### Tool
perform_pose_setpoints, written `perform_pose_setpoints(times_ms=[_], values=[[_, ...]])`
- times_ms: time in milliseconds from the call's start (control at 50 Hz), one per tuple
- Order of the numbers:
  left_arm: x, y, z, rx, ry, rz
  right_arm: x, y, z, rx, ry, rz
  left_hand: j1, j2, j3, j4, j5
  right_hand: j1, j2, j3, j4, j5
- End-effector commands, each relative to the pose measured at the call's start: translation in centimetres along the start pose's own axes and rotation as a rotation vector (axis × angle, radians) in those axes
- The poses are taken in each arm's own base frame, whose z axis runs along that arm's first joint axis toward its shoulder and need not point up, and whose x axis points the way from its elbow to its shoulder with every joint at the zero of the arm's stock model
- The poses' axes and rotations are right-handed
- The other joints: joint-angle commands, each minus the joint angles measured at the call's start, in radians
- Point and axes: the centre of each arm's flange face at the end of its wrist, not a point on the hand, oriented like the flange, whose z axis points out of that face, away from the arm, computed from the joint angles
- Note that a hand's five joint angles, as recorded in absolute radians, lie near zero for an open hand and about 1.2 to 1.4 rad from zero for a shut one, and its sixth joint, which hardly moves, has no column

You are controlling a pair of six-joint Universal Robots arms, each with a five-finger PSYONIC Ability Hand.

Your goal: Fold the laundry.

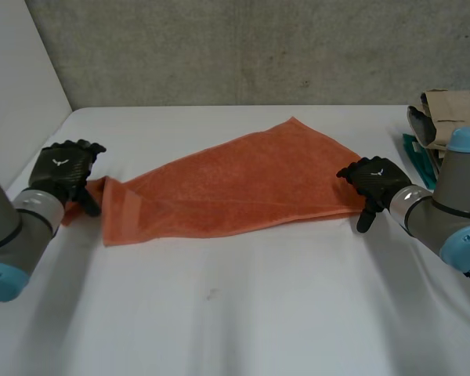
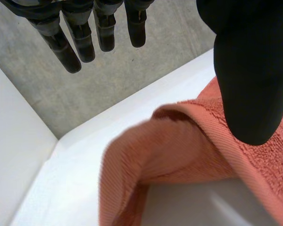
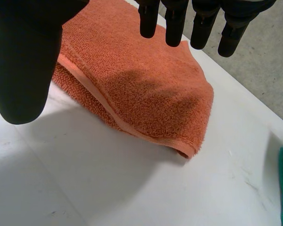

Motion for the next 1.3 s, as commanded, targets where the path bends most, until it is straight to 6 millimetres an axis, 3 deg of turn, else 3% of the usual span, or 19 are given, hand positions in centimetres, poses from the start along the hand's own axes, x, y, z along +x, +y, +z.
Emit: perform_pose_setpoints(times_ms=[20, 120, 240, 340, 440, 820, 920, 1020, 1240, 1300], values=[[0.0, -2.0, -3.7, 0.043, 0.052, 0.07, -0.3, 0.1, -0.1, -0.002, -0.009, -0.007, 0.034, 0.039, 0.028, 0.042, 0.022, -0.055, -0.039, -0.039, -0.043, -0.042], [2.4, -2.1, -5.7, 0.073, 0.217, 0.074, -0.6, 0.1, -0.1, -0.005, -0.014, -0.017, 0.248, 0.253, 0.242, 0.256, 0.236, -0.055, -0.039, -0.039, -0.043, -0.042], [4.2, 1.5, -5.3, -0.024, 0.31, 0.102, -0.6, 0.3, -0.1, -0.01, -0.015, -0.026, 0.577, 0.582, 0.571, 0.585, 0.565, -0.055, -0.039, -0.039, -0.043, -0.042], [4.8, 3.7, -4.1, -0.079, 0.327, 0.2, -0.7, 0.6, -0.2, -0.018, -0.017, -0.035, 0.565, 0.57, 0.56, 0.574, 0.554, -0.055, -0.039, -0.039, -0.043, -0.042], [5.1, 4.8, -2.8, -0.099, 0.316, 0.279, -0.7, 0.7, -0.3, -0.025, -0.021, -0.044, 0.305, 0.31, 0.299, 0.313, 0.293, -0.055, -0.039, -0.039, -0.043, -0.042], [5.9, 5.1, 1.5, -0.051, 0.277, 0.402, -0.9, 1.4, -0.6, -0.044, -0.028, -0.049, 0.363, 0.368, 0.357, 0.371, 0.351, -0.055, -0.039, -0.039, -0.043, -0.042], [5.9, 5.2, 2.6, -0.03, 0.274, 0.452, -0.9, 1.5, -0.6, -0.048, -0.027, -0.047, 0.492, 0.497, 0.486, 0.5, 0.48, -0.055, -0.039, -0.039, -0.043, -0.042], [6.0, 4.8, 3.5, -0.003, 0.269, 0.454, -0.9, 1.5, -0.8, -0.051, -0.029, -0.046, 0.589, 0.594, 0.583, 0.597, 0.577, -0.055, -0.039, -0.039, -0.043, -0.042], [6.0, 4.9, 5.5, 0.012, 0.253, 0.441, -0.7, 1.7, -0.9, -0.056, -0.026, -0.042, 0.527, 0.532, 0.521, 0.536, 0.516, -0.055, -0.039, -0.039, -0.043, -0.042], [5.9, 4.9, 5.9, 0.013, 0.249, 0.446, -0.6, 1.7, -0.9, -0.056, -0.022, -0.041, 0.615, 0.62, 0.609, 0.624, 0.603, -0.055, -0.039, -0.039, -0.043, -0.042]])
